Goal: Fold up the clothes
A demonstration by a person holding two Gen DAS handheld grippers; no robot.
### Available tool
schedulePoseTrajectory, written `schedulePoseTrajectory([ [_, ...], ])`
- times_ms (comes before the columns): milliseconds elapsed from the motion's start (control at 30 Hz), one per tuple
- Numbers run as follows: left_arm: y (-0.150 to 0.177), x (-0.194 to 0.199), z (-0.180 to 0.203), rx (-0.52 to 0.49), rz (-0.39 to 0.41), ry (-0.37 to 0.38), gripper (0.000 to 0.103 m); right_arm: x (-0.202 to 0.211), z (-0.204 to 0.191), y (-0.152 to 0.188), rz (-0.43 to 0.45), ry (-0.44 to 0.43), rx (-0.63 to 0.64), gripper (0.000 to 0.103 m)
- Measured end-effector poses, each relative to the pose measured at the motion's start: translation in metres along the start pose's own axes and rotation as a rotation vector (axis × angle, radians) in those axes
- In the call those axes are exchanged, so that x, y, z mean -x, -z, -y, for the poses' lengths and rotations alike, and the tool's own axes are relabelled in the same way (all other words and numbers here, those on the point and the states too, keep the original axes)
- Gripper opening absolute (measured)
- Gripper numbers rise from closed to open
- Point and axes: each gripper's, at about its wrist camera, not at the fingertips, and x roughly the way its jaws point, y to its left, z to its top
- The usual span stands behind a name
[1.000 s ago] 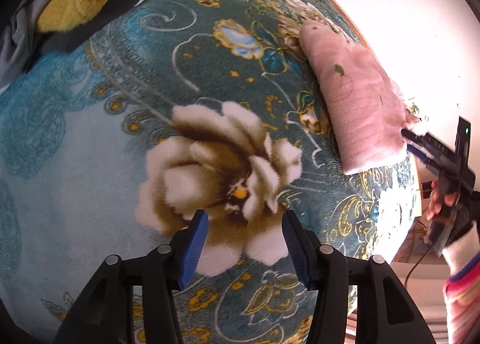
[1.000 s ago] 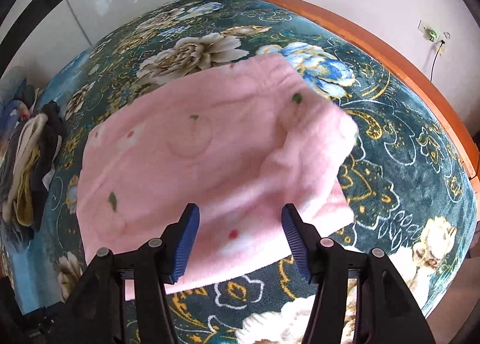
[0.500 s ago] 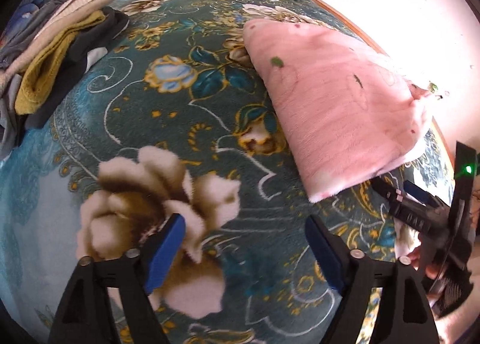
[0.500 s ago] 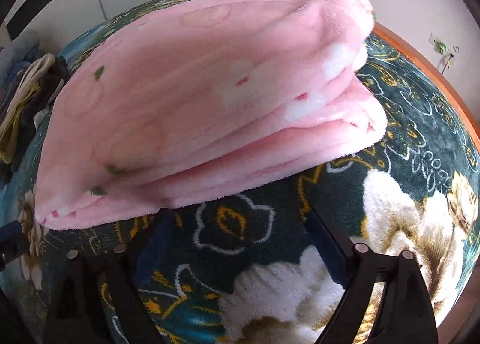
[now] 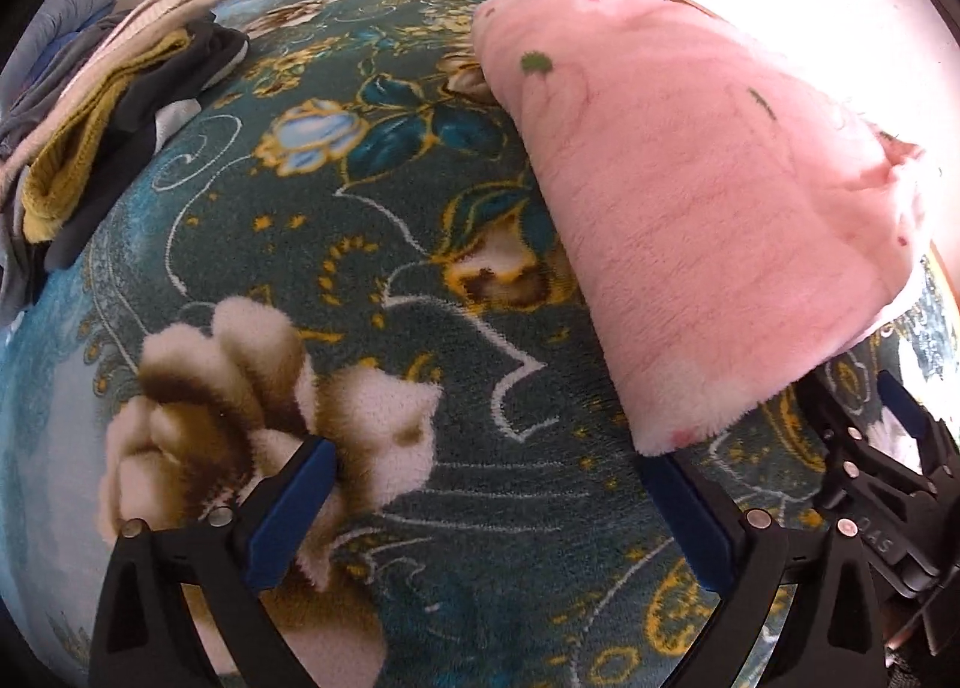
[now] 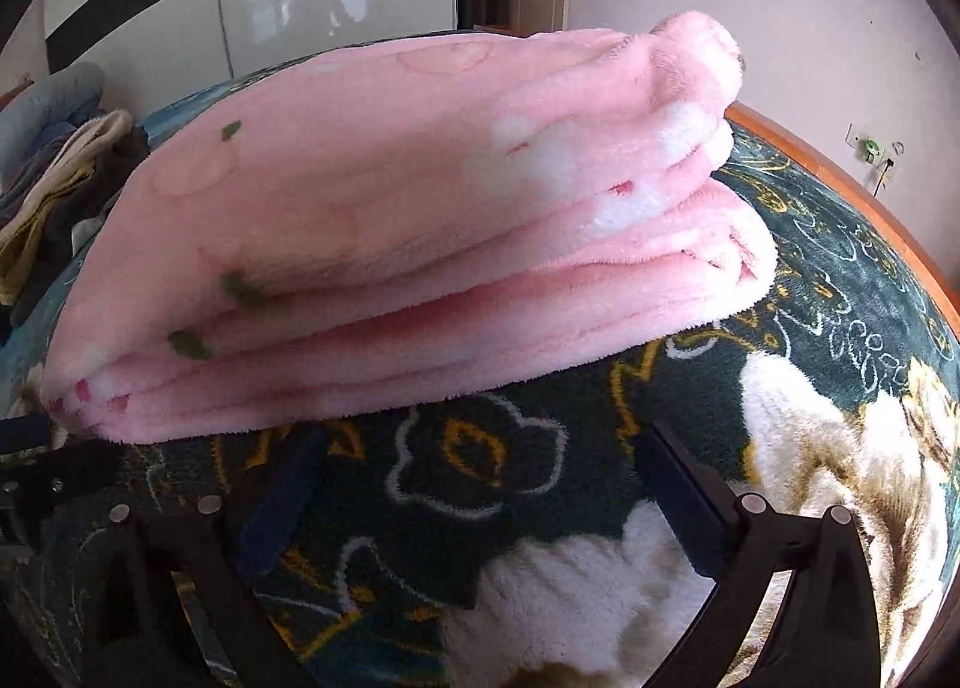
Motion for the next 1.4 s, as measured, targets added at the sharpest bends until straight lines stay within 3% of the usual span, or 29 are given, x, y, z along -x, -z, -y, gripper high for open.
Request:
schedulePoseTrajectory([
  [167, -0.003, -0.004, 0.002, 0.036, 0.038, -0.025, 0.103, -0.002, -0.001, 0.0, 0.0, -0.001, -0.002, 0.103],
  [433, 0.009, 0.001, 0.011, 0.027, 0.177, -0.083, 0.103, -0.006, -0.002, 0.001, 0.003, -0.001, -0.003, 0.103],
  [700, 0.01, -0.001, 0.027, 0.028, 0.218, -0.135, 0.103, -0.01, -0.003, 0.001, 0.002, 0.002, -0.002, 0.103],
  [1400, 0.011, -0.004, 0.023, 0.047, 0.223, -0.094, 0.103, -0.021, -0.014, 0.001, -0.005, 0.028, 0.016, 0.103],
])
